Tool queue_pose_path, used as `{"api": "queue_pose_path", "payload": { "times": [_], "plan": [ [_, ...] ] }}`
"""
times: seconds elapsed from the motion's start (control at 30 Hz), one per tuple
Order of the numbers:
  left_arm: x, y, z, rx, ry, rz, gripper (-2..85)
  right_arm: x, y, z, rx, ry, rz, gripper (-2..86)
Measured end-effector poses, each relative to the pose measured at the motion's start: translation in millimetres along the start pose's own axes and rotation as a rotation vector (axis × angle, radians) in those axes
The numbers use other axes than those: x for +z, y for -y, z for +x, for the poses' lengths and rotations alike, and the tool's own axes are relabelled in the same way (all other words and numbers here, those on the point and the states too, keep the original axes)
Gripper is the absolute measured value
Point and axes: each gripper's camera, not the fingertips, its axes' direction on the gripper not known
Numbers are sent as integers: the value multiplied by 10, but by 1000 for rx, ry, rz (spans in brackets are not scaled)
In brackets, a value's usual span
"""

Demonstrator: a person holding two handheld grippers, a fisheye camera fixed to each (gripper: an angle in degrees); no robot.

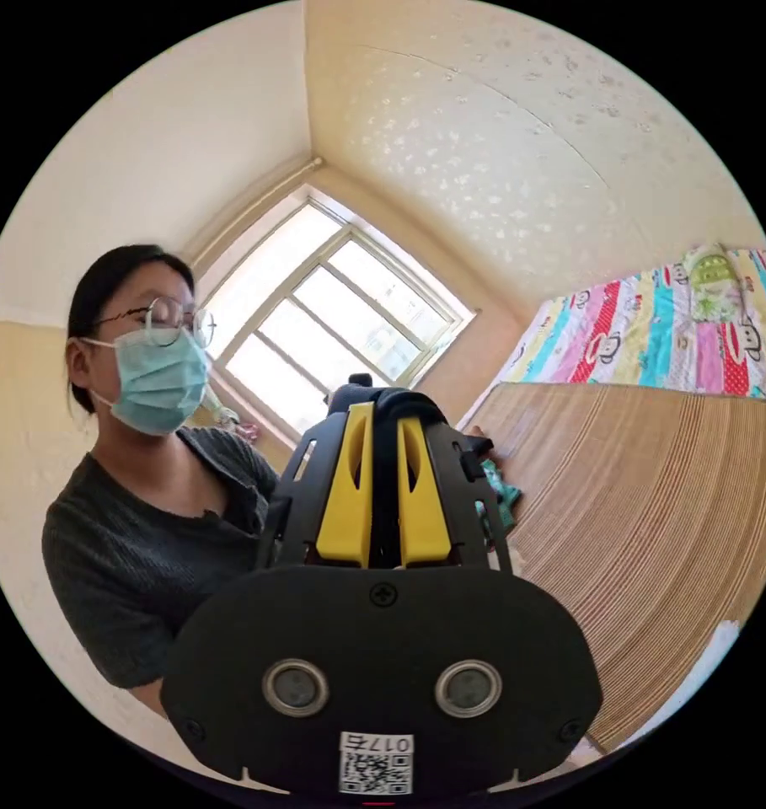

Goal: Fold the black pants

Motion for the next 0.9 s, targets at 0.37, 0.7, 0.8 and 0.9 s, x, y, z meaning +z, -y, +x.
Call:
{"api": "queue_pose_path", "payload": {
  "times": [0.37, 0.7, 0.8, 0.9],
  "plan": [
    [-51, -691, -2152, -365, 527, -90, 38, 1222, -228, 1778, 296, -370, -145, 18],
    [49, -3392, -3031, -955, 490, -391, 85, 1728, -3643, 2481, 923, -360, -315, 74],
    [-207, -3518, -3181, -1010, 449, -264, 128, 1600, -3795, 2471, 958, -401, -288, 98],
    [-424, -3198, -3469, -952, 445, -169, 189, 1428, -3417, 2531, 840, -431, -185, 138]
  ]
}}
